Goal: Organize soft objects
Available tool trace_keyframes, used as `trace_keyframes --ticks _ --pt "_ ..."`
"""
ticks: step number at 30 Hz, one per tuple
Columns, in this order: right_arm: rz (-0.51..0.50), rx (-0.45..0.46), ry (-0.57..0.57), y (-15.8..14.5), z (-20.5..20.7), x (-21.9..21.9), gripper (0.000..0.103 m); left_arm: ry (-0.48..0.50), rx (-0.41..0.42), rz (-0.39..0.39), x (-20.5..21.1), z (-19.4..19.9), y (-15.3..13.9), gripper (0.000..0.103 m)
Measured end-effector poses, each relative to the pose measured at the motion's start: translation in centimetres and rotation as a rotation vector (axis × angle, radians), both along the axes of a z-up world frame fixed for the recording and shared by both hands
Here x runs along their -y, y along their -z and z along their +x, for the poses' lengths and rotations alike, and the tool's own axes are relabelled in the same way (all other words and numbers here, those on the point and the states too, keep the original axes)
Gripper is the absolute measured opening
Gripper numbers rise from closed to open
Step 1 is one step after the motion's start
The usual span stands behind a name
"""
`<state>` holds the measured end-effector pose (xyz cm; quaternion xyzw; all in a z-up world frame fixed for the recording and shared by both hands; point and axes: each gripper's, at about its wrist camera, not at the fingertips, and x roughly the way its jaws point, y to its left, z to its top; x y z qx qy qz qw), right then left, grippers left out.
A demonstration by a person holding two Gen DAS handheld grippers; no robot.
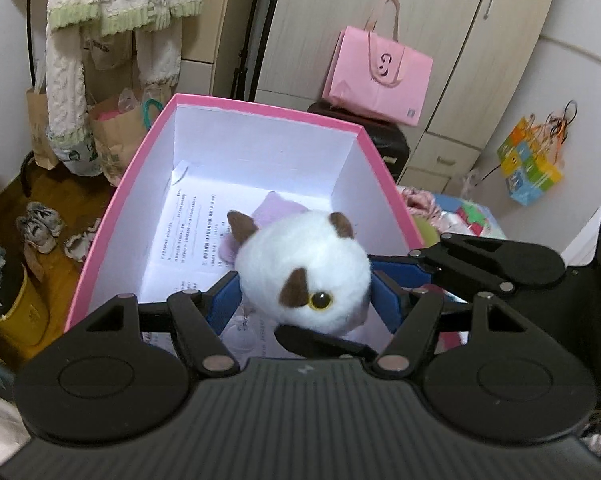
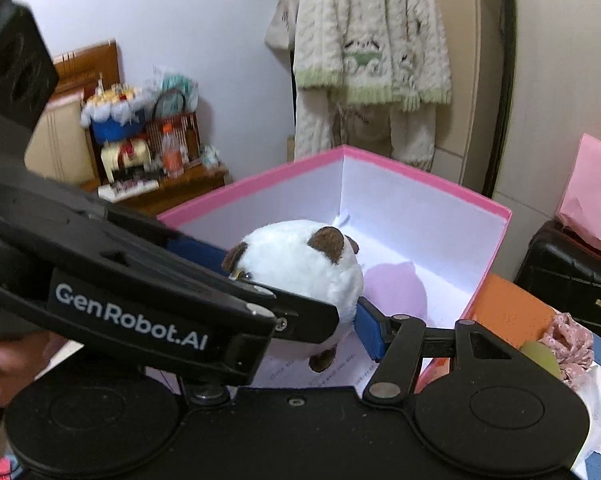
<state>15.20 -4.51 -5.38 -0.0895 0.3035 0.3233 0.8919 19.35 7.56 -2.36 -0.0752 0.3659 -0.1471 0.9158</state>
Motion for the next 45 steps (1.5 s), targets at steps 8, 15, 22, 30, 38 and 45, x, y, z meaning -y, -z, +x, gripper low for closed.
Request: trace_keyframes --ticks 8,15,22,30,38,45 --pt "-0.099 -0.039 0.004 0.1 0.9 -1.2 0.065 -0.017 0.016 0.056 0.0 0.2 0.0 0.07" --pt "-0.121 -0.039 0.025 -0.9 0.1 -0.9 0.07 -0.001 0.059 0.076 -0.6 -1.8 -1.7 0.073" --pt "-0.15 0.001 0.023 -2.5 -2.1 -0.7 0.074 0.03 0.094 0.119 -0.8 -4.6 -3.7 0.075" --pt "-0.156 0.048 0.016 -4.7 -5.4 -0.2 0.078 0.075 0.121 0.134 -1.2 -8.4 -5.8 0.08" --pt "-0.123 0.037 -0.003 -6.5 -8.8 1.0 0.078 0.123 0.133 0.128 -1.0 -11.8 -7.3 0.081" --pt "-0.074 0.041 -0.004 -6.9 -12.3 4.4 0.08 0.2 0.108 0.101 0.1 -14.3 -7.4 0.084"
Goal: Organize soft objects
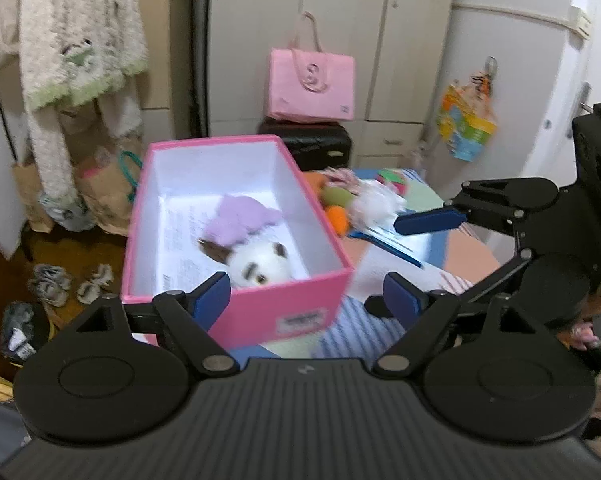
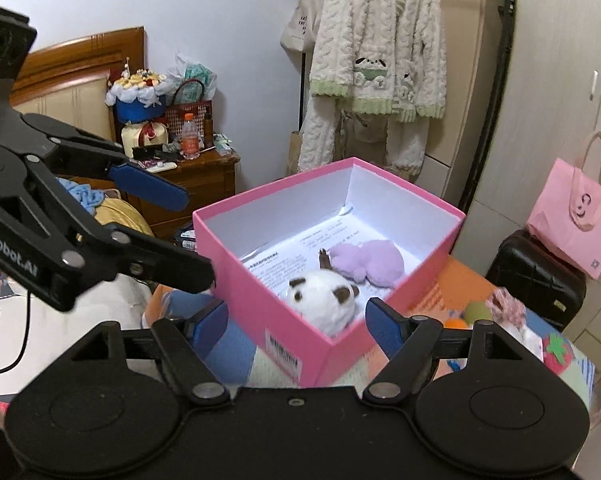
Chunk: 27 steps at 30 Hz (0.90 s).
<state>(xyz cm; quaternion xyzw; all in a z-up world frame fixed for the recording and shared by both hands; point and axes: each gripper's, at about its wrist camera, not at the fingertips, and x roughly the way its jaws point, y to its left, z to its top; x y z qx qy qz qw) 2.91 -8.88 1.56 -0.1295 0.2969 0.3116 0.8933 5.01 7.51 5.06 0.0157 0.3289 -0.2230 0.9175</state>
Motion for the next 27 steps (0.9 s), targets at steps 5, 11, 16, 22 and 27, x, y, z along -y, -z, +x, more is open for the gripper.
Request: trace_keyframes --ticks 5,11,16,22,27 --pt "0.023 0.003 0.037 0.2 -1.9 3.3 0.081 0.058 -0.021 0.013 1.9 -1.2 0.4 0.084" --pt "0.03 0.003 0.1 0.9 -3.4 7.3 0.082 0.127 -0.024 0.048 5.0 -2.1 0.9 0.084" --pt "0.039 -0.026 0.129 2.3 -3.8 10.2 0.082 0.152 -0.049 0.066 7.0 -2.0 1.9 0.084" --pt "0.097 -0.015 0.177 3.3 -4.1 13.6 0.082 0.216 -0.008 0.094 9.8 -1.7 2.6 0.084" --pt "0.141 -0.002 0.206 4.3 -4.1 16.3 0.082 0.238 0.021 0.106 12.0 -1.0 3.3 0.084"
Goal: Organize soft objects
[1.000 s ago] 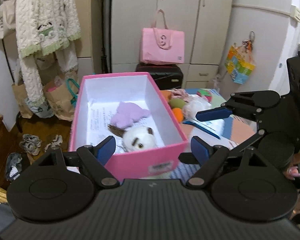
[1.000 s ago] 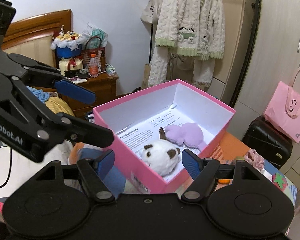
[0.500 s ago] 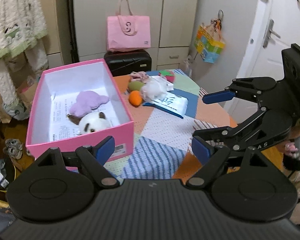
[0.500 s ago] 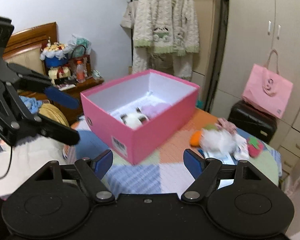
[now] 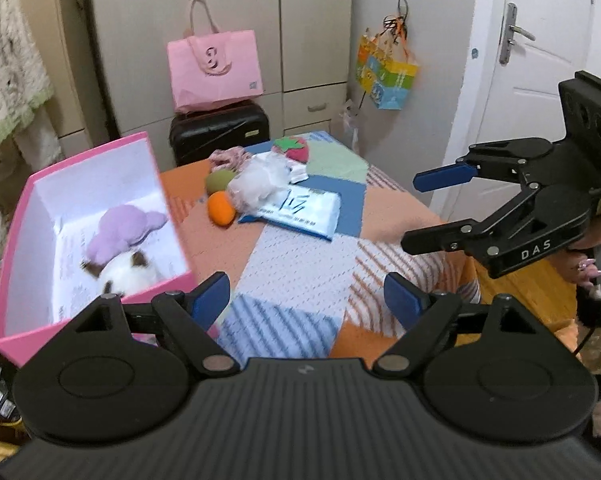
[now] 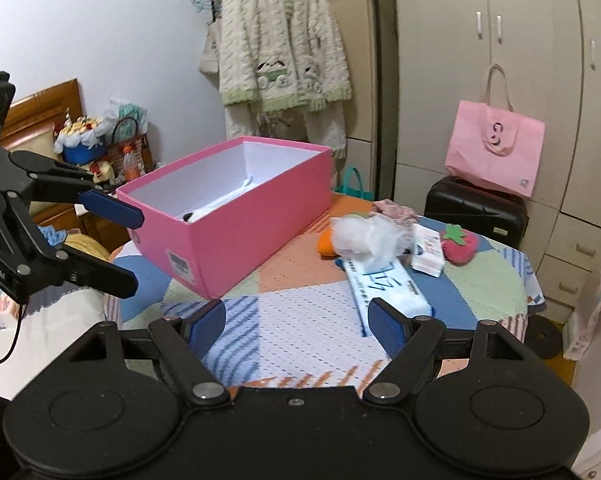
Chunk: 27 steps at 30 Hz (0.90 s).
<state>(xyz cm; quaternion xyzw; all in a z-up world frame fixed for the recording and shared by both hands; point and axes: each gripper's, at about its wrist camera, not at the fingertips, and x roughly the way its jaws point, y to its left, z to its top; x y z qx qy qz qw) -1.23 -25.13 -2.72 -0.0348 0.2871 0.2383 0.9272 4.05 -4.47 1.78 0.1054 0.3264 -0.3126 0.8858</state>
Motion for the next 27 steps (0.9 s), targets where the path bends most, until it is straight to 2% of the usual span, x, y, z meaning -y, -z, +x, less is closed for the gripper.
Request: trace_keyframes --ticks 5,8,10,13,16,23,27 --pt "0.025 0.039 0.033 0.9 1.1 1.9 0.082 0.022 0.077 -0.036 2.4 1.0 0.7 0.084" --pt "0.018 0.129 0.069 1.9 1.6 2.8 0.083 0.009 0.145 -0.047 3.6 1.7 1.3 0.084" --pt "-0.006 0.152 0.091 2.5 2.3 3.4 0.083 -0.001 0.175 -0.037 4.4 2.4 1.8 0.084" --pt "-0.011 0.148 0.118 3.2 3.6 4.1 0.083 -0.033 0.198 -0.032 5.5 3.9 2.7 0.084" --pt "-0.014 0.141 0.14 3.7 5.1 4.9 0.083 -0.072 0.184 -0.045 6.4 5.8 3.8 0.084" --pt "0.095 0.055 0.174 5.1 9.9 7.7 0.083 -0.188 0.172 -0.055 8.1 9.9 6.4 0.084" --pt "0.133 0.057 0.22 5.8 12.5 8.8 0.083 -0.18 0.185 -0.068 9.4 11.8 7.6 0.084"
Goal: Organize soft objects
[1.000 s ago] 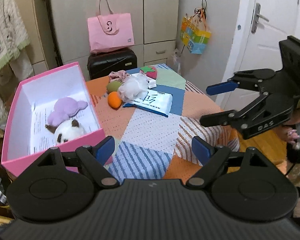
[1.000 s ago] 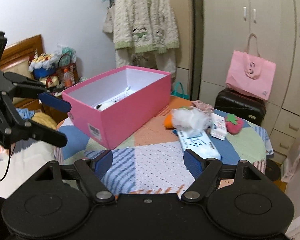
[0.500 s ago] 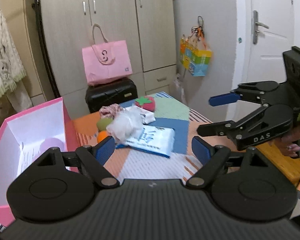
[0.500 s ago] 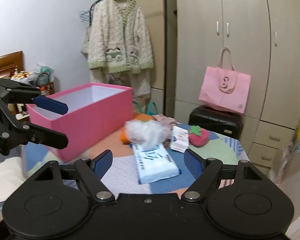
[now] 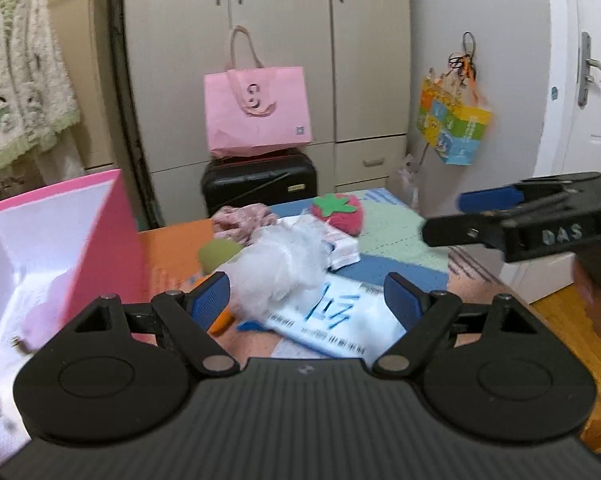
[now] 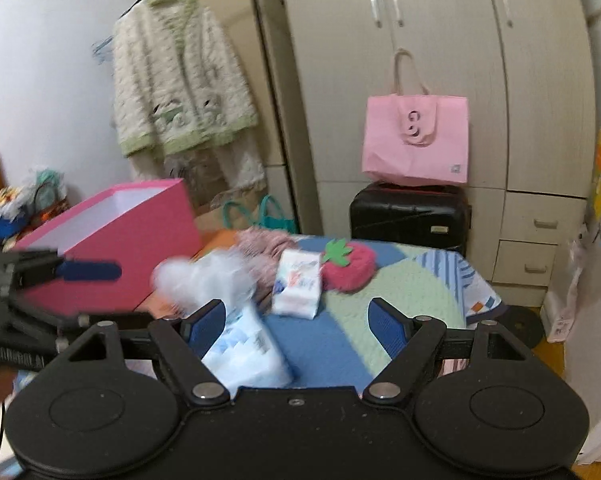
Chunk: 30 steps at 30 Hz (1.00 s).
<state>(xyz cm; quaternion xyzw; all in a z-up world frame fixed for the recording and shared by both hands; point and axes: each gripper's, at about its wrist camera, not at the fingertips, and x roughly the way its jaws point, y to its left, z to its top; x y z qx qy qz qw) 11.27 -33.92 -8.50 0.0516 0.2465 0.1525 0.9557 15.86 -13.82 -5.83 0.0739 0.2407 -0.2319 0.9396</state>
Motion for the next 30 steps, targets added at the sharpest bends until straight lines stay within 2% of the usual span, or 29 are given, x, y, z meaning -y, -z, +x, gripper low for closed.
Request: trace_keyframes --ticks 3,9,12,16,24,30 --pt "0.028 -0.007 0.005 0.6 2.1 0.5 0.083 -0.016 0.02 0.015 1.2 1.3 0.6 0.084" --pt "-0.046 -0.02 0.015 1.7 7.0 0.1 0.081 -0.099 0.043 0.1 2.5 3.9 2.0 0.084" --pt "-0.034 -0.031 0.03 1.8 9.2 0.6 0.072 -0.11 0.021 0.083 1.8 4.2 2.0 0.084" --pt "0.015 -0.045 0.034 2.0 11.8 1.6 0.066 -0.096 0.015 0.041 1.2 4.1 1.8 0.084" --pt "-0.007 -0.1 0.013 4.2 14.8 0.8 0.065 -0.124 -0.025 0.08 2.3 5.6 2.6 0.084" --pt "0.027 -0.142 0.005 5.5 15.7 1.0 0.065 -0.159 -0.053 0.095 3.0 6.8 3.2 0.085"
